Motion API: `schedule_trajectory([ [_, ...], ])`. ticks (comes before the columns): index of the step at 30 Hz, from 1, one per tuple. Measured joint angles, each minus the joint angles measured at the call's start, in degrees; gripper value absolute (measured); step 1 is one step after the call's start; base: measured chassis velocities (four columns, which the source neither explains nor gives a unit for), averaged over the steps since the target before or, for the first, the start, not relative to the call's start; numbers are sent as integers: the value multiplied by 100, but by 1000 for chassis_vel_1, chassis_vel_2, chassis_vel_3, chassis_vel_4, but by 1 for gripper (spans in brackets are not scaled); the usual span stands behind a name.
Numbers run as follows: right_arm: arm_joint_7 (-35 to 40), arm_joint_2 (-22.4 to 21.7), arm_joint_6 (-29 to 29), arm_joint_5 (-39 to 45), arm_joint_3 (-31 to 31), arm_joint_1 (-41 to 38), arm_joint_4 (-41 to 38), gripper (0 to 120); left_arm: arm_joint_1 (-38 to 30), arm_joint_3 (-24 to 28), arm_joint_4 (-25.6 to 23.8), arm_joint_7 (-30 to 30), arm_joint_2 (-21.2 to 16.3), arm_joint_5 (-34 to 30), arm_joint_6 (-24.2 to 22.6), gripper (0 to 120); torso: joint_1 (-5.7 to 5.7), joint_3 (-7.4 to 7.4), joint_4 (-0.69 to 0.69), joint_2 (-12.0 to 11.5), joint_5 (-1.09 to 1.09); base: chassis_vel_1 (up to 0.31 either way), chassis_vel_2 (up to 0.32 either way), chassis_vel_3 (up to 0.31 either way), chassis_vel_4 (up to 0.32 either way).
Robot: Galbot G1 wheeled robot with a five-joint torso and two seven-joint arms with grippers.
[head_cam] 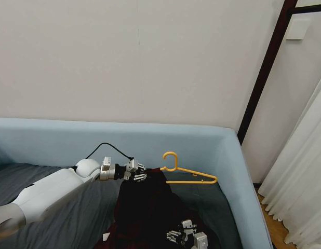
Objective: Pick up the clothes from the sofa and hang them on the clothes hanger.
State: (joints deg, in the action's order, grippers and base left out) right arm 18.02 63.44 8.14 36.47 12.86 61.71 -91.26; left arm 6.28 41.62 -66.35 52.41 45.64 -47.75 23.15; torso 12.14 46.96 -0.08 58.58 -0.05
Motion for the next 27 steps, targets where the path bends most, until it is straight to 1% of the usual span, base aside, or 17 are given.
schedule_trajectory([
  [1, 0, 0, 0, 0, 0, 0, 0, 99, 0, 0, 0, 0, 0, 0, 0, 8, 0, 0, 0, 0, 0, 0, 0, 0, 0],
  [5, -33, 189, 7, 105, -2, -99, 218, 84, -6, 44, -4, 21, -49, 4, -1, 8, 0, 0, 1, 0, 0, 0, 0, 0, 0],
  [6, -33, 189, 7, 105, -2, -99, 218, 84, -6, 44, -4, 21, -49, 4, -1, 8, 0, 0, 1, 0, 0, 0, 0, 0, 0],
  [8, -11, 243, 7, 109, -12, -113, 291, 75, -6, 42, -36, 23, -78, 6, -1, 8, 0, 0, 1, 0, 0, 0, 0, 0, 0],
  [9, -11, 243, 7, 109, -12, -113, 291, 75, -6, 42, -36, 23, -78, 6, -1, 8, 0, 0, 1, 0, 0, 0, 0, 0, 0],
  [10, 16, 271, 5, 123, -48, -118, 338, 66, 4, 24, -95, 22, -117, 5, -4, 8, 0, 0, 0, -1, 0, 0, 0, 0, 0],
  [11, 16, 271, 5, 123, -48, -118, 338, 66, 4, 24, -95, 22, -117, 5, -4, 8, 0, 0, 0, -1, 0, 0, 0, 0, 0],
  [15, 48, 287, -63, 102, -80, -101, 461, 49, 42, -6, -145, 19, -152, 5, -9, 8, 0, 0, 1, -1, 0, 0, 0, 0, 0],
  [16, 48, 287, -63, 102, -80, -101, 461, 49, 42, -6, -145, 19, -152, 5, -9, 8, 0, 0, 1, -1, 0, 0, 0, 0, 0],
  [17, 55, 293, -80, 96, -103, -89, 482, 42, 51, -17, -169, 14, -161, 5, -12, 8, 0, 0, 0, -1, 0, 0, 0, 0, 0],
  [18, 60, 295, -84, 97, -116, -86, 484, 40, 54, -20, -183, 12, -168, 4, -14, 8, 0, 0, 0, -1, 0, 0, 0, 0, 0],
  [20, 74, 291, -87, 118, -130, -85, 476, 29, 55, -20, -223, 8, -186, 3, -30, 8, 0, 0, 1, -1, 1, 0, 0, 0, 0],
  [21, 74, 291, -87, 118, -130, -85, 476, 29, 55, -20, -223, 8, -186, 3, -30, 8, 0, 0, 1, -1, 1, 0, 0, 0, 0],
  [26, 65, 282, -167, 127, -143, -94, 485, 7, 71, -29, -246, -20, -193, -3, -50, 8, 0, 0, 0, -1, 0, 0, 0, 0, 0],
  [27, 65, 282, -167, 127, -143, -94, 485, 7, 71, -29, -246, -20, -193, -3, -50, 8, 0, 0, 0, -1, 0, 0, 0, 0, 0],
])
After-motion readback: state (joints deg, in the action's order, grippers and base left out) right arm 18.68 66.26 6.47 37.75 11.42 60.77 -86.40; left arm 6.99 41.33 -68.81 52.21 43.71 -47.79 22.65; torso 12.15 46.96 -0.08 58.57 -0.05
